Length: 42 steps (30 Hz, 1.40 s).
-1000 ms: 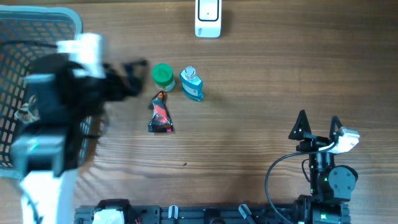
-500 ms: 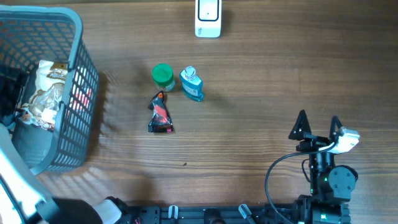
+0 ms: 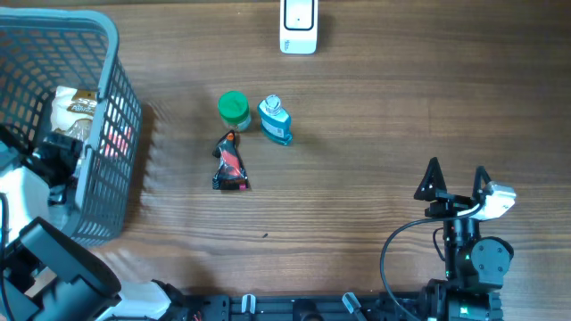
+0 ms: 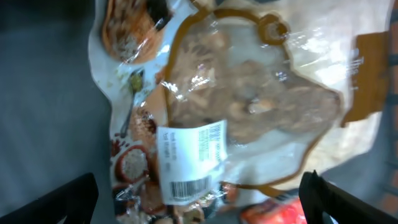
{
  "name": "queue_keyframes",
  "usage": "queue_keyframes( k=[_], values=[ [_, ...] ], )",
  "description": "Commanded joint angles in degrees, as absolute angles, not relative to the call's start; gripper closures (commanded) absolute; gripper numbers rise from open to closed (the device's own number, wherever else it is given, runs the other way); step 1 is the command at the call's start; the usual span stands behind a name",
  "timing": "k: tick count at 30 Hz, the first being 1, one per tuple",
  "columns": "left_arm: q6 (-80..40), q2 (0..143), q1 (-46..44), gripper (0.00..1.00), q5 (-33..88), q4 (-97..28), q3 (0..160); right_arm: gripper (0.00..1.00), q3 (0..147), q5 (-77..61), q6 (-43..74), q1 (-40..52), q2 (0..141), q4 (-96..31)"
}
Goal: Scan the item barcode
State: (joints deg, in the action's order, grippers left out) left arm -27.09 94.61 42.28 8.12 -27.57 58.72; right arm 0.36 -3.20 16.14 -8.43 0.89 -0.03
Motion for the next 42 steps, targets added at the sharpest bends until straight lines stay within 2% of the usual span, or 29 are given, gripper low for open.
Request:
queue_keyframes(
  k=[1,17,23,27,29,32,35,36,42],
  values=[
    [-27.75,94.30,42.50,0.00,6.50,-23.49,55.07,0.00,0.30,-3.88,15.18,-8.32,0.43,0.10],
    [-27.70,97.49,42.50,0.00,5.96,-5.52,48.29,0.00,0.30,-3.88,15.20,-8.32,0.43,0.10],
    [-27.94,104.03,42.50,0.00,11.57,-0.93,48.29,0.00,0.30,-3.88,15.18,-8.32,0.43,0.10],
    [-30.28,106.83,42.50,0.00,19.66,1.15,48.31,0.00,0.30,-3.88,15.16,-8.32,0.43,0.10],
    [-30.98,106.83,42.50,0.09,24.10,2.02,48.31,0.00,0.30,-3.88,15.18,-8.32,0.43,0.10],
    [-30.98,106.83,42.50,0.48,30.02,1.93,48.31,0.00,0.30,-3.88,15.18,-8.32,0.43,0.10],
    [-30.98,106.83,42.50,0.76,33.36,0.99,48.31,0.00,0.30,-3.88,15.18,-8.32,0.43,0.10],
    [-30.96,106.83,42.50,0.94,33.87,0.40,48.31,0.00,0.30,-3.88,15.18,-8.32,0.43,0.10],
    [-30.94,106.15,42.57,0.96,35.57,-1.41,48.31,0.00,0.30,-3.88,15.20,-8.32,0.43,0.10]
  ],
)
